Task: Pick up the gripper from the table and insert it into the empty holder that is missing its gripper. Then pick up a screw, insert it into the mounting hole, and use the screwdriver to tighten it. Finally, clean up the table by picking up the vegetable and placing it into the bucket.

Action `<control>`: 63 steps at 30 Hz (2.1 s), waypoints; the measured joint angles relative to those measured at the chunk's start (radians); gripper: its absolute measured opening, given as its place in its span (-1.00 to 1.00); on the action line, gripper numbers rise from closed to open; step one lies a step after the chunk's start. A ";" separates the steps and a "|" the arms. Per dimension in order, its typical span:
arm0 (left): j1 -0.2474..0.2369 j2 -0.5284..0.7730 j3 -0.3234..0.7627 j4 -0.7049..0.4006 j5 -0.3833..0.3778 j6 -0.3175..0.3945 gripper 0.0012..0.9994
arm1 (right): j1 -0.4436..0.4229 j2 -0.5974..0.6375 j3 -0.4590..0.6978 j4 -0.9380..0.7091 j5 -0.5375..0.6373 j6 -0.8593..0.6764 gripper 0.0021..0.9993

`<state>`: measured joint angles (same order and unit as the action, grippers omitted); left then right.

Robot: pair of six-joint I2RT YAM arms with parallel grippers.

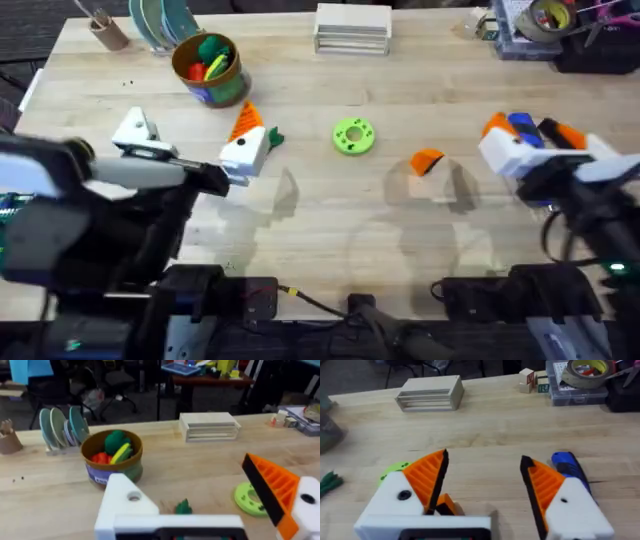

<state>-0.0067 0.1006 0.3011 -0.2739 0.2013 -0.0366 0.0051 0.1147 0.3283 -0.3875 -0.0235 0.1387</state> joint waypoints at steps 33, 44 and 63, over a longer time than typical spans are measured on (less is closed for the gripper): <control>0.000 0.941 0.501 -0.508 0.020 0.029 0.99 | 0.000 0.586 0.537 -0.507 -0.049 0.011 0.86; 0.000 1.087 0.501 -0.523 0.039 0.030 0.84 | 0.000 0.586 0.538 -0.520 -0.049 0.011 0.86; 0.000 0.792 0.501 -0.469 0.157 0.152 -0.08 | 0.000 0.586 0.538 -0.533 -0.049 0.011 0.86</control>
<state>-0.0071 0.8926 0.8021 -0.7433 0.3579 0.1157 0.0051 0.7002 0.8658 -0.9207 -0.0727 0.1497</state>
